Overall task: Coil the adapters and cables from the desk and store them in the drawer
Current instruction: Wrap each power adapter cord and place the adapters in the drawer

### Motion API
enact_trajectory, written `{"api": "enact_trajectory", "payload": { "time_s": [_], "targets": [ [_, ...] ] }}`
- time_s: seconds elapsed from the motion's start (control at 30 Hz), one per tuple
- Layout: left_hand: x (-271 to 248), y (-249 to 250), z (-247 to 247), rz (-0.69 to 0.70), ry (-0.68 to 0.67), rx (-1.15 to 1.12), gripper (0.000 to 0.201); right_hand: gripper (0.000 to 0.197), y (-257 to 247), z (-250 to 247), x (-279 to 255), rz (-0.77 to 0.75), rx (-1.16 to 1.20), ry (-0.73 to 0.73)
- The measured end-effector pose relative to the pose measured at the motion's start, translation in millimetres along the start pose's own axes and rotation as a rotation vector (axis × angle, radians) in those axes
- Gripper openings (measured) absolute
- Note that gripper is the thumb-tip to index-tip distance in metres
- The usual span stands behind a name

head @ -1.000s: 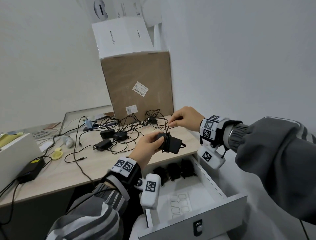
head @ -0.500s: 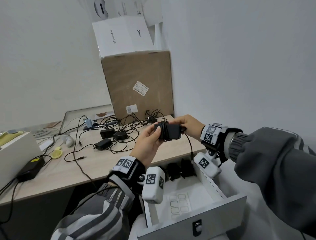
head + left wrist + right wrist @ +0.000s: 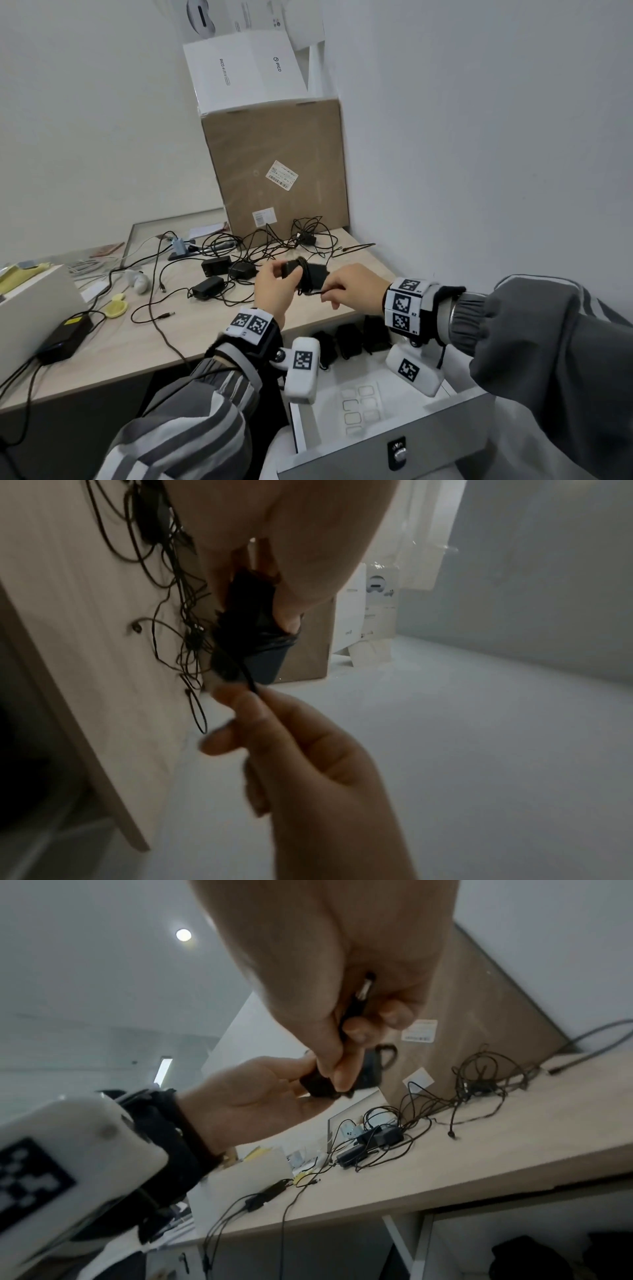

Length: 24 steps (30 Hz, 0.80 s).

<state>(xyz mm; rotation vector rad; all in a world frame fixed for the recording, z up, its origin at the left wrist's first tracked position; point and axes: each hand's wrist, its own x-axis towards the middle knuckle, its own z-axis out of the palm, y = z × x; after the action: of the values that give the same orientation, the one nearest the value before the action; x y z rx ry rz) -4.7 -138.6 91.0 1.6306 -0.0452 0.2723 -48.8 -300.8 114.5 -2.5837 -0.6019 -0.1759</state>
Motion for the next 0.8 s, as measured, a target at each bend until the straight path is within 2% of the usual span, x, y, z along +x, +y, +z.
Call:
{"api": "enact_trajectory", "payload": {
  "time_s": [0.13,0.23,0.33,0.4,0.5,0.53,0.67,0.8],
  "targets": [
    [-13,-7,-2,-0.031,-0.267,0.178,0.024,0.016,4,-8,2,-0.013,-0.119,0.059],
    [-20,-6,-3,-0.108,-0.452,0.111,0.022,0.016,16,-11,4,0.013,0.0,0.066],
    [-23,-3,-5,-0.202,-0.579,0.024,0.017,0.016,30,-9,3,0.039,0.185,0.068],
    [-25,1,-5,-0.282,-0.606,-0.054,0.014,0.016,36,-5,0,0.052,0.278,0.118],
    [-26,3,-4,-0.391,-0.574,-0.205,0.026,0.007,38,0,-3,0.04,0.345,0.192],
    [-26,2,-4,-0.41,-0.554,-0.226,0.029,0.009,39,3,-4,0.036,0.34,0.206],
    [-23,-3,-1,-0.427,-0.486,-0.21,0.025,0.028,41,9,-6,0.069,0.208,0.158],
    [-26,-8,0,-0.447,-0.485,-0.168,0.023,0.026,40,6,-10,0.113,0.149,0.226]
  ]
}}
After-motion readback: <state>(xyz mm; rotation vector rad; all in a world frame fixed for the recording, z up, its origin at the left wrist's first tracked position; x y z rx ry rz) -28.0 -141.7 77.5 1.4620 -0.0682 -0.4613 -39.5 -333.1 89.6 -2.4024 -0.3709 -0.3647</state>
